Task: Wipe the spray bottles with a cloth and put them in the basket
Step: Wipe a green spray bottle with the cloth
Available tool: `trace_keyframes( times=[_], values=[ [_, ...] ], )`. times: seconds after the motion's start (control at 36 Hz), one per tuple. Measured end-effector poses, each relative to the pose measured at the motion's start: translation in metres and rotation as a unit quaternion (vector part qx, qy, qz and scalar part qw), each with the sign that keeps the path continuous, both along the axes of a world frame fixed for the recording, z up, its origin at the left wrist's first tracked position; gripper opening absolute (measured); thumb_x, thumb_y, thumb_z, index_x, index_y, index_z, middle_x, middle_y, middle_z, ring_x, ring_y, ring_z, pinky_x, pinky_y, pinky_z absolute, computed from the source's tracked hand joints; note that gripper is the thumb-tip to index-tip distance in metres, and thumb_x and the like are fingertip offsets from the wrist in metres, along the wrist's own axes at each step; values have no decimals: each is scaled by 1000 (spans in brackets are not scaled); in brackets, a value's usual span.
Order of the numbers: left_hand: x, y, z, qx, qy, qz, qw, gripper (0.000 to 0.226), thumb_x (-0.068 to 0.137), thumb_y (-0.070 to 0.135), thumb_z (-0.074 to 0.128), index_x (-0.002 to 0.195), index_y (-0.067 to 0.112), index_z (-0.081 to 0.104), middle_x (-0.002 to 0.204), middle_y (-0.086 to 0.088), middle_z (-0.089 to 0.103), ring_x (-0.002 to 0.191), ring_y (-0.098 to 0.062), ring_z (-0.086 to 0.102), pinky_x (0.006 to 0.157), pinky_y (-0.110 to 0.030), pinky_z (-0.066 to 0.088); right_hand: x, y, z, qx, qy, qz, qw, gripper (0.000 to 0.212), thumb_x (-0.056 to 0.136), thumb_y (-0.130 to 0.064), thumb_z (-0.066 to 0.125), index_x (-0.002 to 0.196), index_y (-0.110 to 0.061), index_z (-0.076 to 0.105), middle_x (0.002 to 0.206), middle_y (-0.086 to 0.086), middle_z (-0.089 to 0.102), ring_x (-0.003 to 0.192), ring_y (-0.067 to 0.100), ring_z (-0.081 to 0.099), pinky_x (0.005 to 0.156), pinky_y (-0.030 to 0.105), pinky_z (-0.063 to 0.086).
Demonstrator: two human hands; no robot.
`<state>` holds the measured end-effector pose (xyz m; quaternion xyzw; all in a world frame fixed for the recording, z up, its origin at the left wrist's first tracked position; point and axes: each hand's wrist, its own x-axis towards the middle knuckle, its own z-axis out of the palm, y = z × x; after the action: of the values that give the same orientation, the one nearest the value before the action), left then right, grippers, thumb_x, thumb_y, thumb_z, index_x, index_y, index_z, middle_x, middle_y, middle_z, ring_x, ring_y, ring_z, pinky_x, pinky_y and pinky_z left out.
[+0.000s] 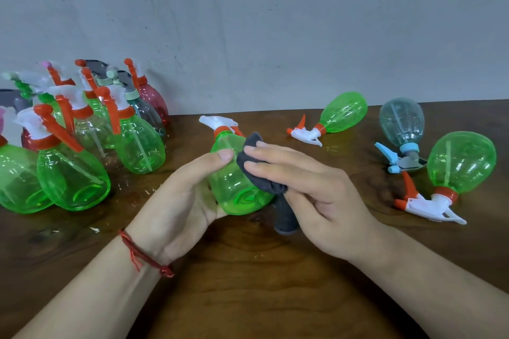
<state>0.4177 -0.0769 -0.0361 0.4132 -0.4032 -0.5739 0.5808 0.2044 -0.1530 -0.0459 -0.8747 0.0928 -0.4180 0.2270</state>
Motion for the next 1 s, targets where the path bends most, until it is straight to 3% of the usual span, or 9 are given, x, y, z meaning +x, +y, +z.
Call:
trace_keyframes(
  times=[0.17,0.31,0.42,0.53,0.58,0.67,0.78,0.89,1.0],
  values=[
    [0,2,6,-39,-22,59,997,57,98,27,64,150,4,56,149,-24,60,139,-46,57,115,-66,45,-1,-3,2,1,-42,-22,999,47,91,23,52,127,-1,72,142,9,65,139,25,57,116,42,45],
    [-8,5,9,-82,-14,115,990,73,91,20,71,157,36,44,143,-10,69,131,-32,67,111,-60,51,-1,-4,1,-13,-49,-32,998,45,91,21,55,124,-1,73,138,9,67,135,27,60,114,41,46],
    [-11,4,9,-99,-8,137,986,76,89,16,72,156,41,45,141,-12,70,130,-34,67,114,-59,46,0,-2,1,-22,-57,-35,998,43,91,19,57,124,-2,74,137,8,68,133,26,61,112,40,48],
    [-14,3,10,-106,32,161,981,78,90,14,72,158,38,42,141,-9,70,129,-31,68,108,-57,52,4,0,0,107,-99,-35,989,45,95,19,60,126,-10,74,140,1,68,134,17,61,112,35,50],
    [-15,3,8,-110,75,166,977,78,93,15,70,161,37,38,142,-8,69,129,-31,69,100,-54,57,13,5,0,248,-152,-13,957,47,95,19,62,124,-16,74,135,2,71,132,17,64,112,35,50],
    [-16,2,4,-133,107,171,970,75,99,15,65,163,37,34,143,-8,68,131,-33,67,98,-52,57,26,15,3,492,-237,39,837,41,92,14,64,120,-14,74,124,7,76,122,19,70,106,34,55],
    [-24,4,2,-182,72,202,959,78,99,9,66,163,38,34,137,-6,69,130,-32,67,102,-55,56,34,24,2,640,-244,52,727,34,97,3,61,129,-5,69,126,18,73,116,27,71,103,41,58],
    [-31,8,0,-278,-128,239,922,93,89,6,75,164,35,28,139,-9,63,129,-29,65,105,-51,56,36,31,0,702,-202,81,679,31,104,-2,55,132,2,67,128,21,73,123,30,69,102,39,57],
    [-25,8,-3,-335,-296,215,868,96,88,2,76,163,28,22,161,-26,37,145,-38,51,114,-58,50,28,24,1,704,-147,100,687,35,107,-5,46,136,0,66,134,19,70,134,33,62,119,47,45]
  ],
)
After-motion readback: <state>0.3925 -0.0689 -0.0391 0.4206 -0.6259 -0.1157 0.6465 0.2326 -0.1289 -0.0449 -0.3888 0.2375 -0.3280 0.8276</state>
